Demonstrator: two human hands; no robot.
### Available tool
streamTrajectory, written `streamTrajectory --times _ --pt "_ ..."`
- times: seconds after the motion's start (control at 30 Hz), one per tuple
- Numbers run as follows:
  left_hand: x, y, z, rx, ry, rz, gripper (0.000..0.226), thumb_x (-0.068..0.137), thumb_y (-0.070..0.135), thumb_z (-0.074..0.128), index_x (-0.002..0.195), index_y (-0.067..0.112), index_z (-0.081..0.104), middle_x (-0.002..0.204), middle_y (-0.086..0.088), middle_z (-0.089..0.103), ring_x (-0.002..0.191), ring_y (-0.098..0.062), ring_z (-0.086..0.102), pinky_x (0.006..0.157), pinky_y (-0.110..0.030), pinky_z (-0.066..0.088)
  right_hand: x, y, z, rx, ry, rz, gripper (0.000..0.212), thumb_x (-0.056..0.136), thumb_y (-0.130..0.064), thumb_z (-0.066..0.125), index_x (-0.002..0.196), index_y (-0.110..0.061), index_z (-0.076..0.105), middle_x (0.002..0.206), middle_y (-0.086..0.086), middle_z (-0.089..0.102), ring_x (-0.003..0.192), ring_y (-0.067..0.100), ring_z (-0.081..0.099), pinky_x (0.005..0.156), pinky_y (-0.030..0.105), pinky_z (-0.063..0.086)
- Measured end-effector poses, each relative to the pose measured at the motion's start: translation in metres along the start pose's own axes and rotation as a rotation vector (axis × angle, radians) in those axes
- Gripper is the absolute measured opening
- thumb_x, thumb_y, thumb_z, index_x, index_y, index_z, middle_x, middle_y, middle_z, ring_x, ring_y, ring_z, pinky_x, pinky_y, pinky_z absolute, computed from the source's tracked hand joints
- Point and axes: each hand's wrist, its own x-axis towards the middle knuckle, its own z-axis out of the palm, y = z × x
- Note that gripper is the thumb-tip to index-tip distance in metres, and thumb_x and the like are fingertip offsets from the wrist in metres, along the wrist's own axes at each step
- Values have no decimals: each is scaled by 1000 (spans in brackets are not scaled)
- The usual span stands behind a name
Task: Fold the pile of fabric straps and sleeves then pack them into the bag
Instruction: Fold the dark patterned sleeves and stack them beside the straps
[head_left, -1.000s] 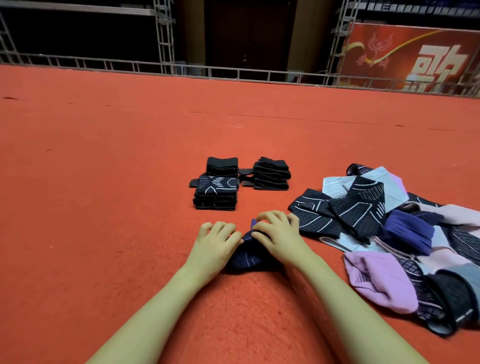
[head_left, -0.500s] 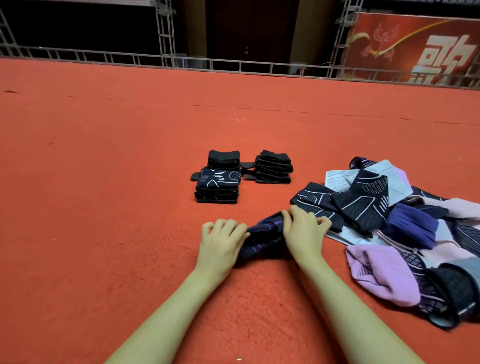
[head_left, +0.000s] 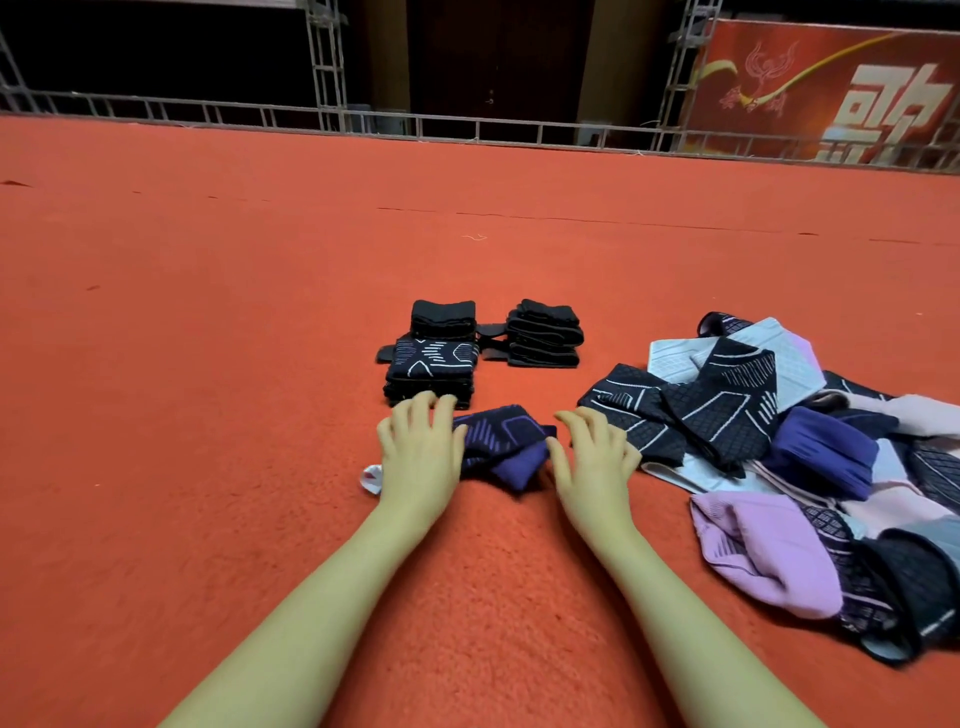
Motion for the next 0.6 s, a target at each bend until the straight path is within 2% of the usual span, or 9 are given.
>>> streamTrajectory --times 0.1,0.2,0.27,0.3,0.37,0.43,0.5,0.53,0.6 --pt "-12 8 6 6 -89 277 33 84 34 42 101 16 63 100 -2 63 91 -24 56 74 -37 30 -7 1 -2 31 -102 -198 34 87 -39 42 114 -25 60 114 -8 63 104 11 49 80 29 18" --pt "-28 4 15 52 -308 189 44 84 37 38 104 14 70 104 -1 69 93 -22 64 78 -36 34 -15 6 5 -91 -204 -234 40 88 -47 40 120 -31 59 102 -13 63 97 16 57 83 33 20" --pt "-31 -1 19 -1 -356 113 46 87 37 35 110 15 69 112 -1 69 101 -20 66 83 -36 43 -20 6 12 -152 -207 -224 43 88 -51 39 122 -34 59 102 -10 60 95 19 54 85 36 21" --pt "-31 -3 22 -74 -362 72 46 90 37 35 117 17 66 120 0 66 110 -19 62 89 -38 43 -20 6 14 -148 -199 -224 42 88 -51 39 120 -33 61 105 -8 59 97 20 51 86 37 22" --pt "-29 -4 25 -141 -378 11 42 99 35 36 137 21 50 141 5 50 132 -13 43 104 -39 25 -18 2 18 -125 -138 -242 40 87 -51 41 110 -29 65 116 -5 58 104 20 45 88 37 22" --pt "-29 -5 32 -134 -368 5 43 103 34 34 145 26 37 150 11 37 141 -8 25 108 -34 10 -16 -5 21 -85 -107 -281 37 86 -51 43 103 -26 65 118 -8 60 110 15 44 88 36 21" --pt "-26 -8 35 -127 -383 16 40 103 32 33 142 26 43 148 11 40 140 -10 28 108 -38 10 -15 -8 26 -71 -101 -326 36 85 -49 44 105 -26 63 108 -13 63 107 11 48 87 36 20" --pt "-23 -7 33 -126 -370 26 38 102 31 36 135 24 53 141 9 50 135 -14 38 106 -42 17 -14 -7 28 -91 -95 -344 38 85 -49 44 109 -27 64 103 -13 64 103 12 48 86 36 21" --pt "-19 -7 33 -126 -277 96 36 92 32 41 106 21 72 112 4 69 111 -20 61 92 -42 32 -16 -5 31 -136 -57 -364 38 84 -49 44 108 -29 66 92 -11 61 95 16 44 85 37 23"
